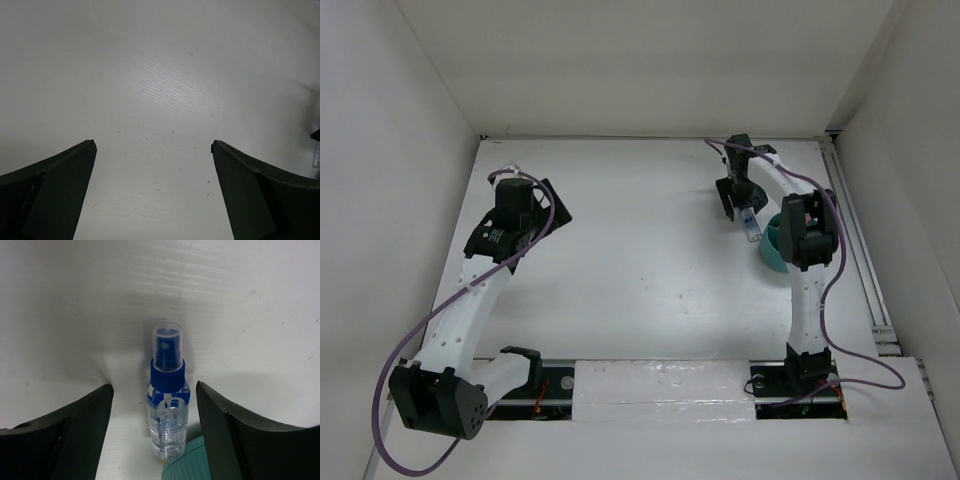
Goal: Sort the stationery into containers
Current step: Pick up the stationery from the center of the board.
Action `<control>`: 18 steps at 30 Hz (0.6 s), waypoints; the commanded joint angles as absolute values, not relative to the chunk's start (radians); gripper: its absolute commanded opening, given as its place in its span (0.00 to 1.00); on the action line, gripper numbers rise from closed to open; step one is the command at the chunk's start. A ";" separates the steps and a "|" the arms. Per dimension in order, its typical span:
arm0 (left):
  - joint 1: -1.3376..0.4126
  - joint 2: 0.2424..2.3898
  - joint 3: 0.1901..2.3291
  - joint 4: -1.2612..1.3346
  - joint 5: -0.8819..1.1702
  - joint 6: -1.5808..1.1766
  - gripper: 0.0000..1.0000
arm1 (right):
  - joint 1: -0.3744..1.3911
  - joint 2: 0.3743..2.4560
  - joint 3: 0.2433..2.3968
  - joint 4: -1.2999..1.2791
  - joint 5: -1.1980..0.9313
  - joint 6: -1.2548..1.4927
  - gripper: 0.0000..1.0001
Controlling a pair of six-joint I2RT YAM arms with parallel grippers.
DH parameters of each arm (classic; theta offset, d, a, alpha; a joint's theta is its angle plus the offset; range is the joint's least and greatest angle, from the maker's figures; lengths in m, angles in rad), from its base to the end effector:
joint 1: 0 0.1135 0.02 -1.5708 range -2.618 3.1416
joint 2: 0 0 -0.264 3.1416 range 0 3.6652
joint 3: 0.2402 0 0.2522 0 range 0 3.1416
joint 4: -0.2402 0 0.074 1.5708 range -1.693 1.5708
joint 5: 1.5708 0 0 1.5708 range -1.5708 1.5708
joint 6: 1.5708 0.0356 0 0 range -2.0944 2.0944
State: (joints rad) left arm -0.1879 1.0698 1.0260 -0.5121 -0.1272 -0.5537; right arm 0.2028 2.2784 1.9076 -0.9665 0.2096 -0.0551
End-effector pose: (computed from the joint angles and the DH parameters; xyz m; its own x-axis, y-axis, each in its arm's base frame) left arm 0.2301 -0.0392 0.3366 -0.4827 -0.4391 -0.7577 -0.2050 0.8978 -0.3897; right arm 0.4588 0.0868 0.1754 -0.9432 -0.2489 -0.2199 -0.2021 0.9555 -0.2149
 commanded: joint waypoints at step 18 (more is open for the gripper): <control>-0.184 1.045 1.020 -0.483 -0.117 -0.540 1.00 | 0.201 2.344 1.979 -0.954 0.201 -0.064 0.52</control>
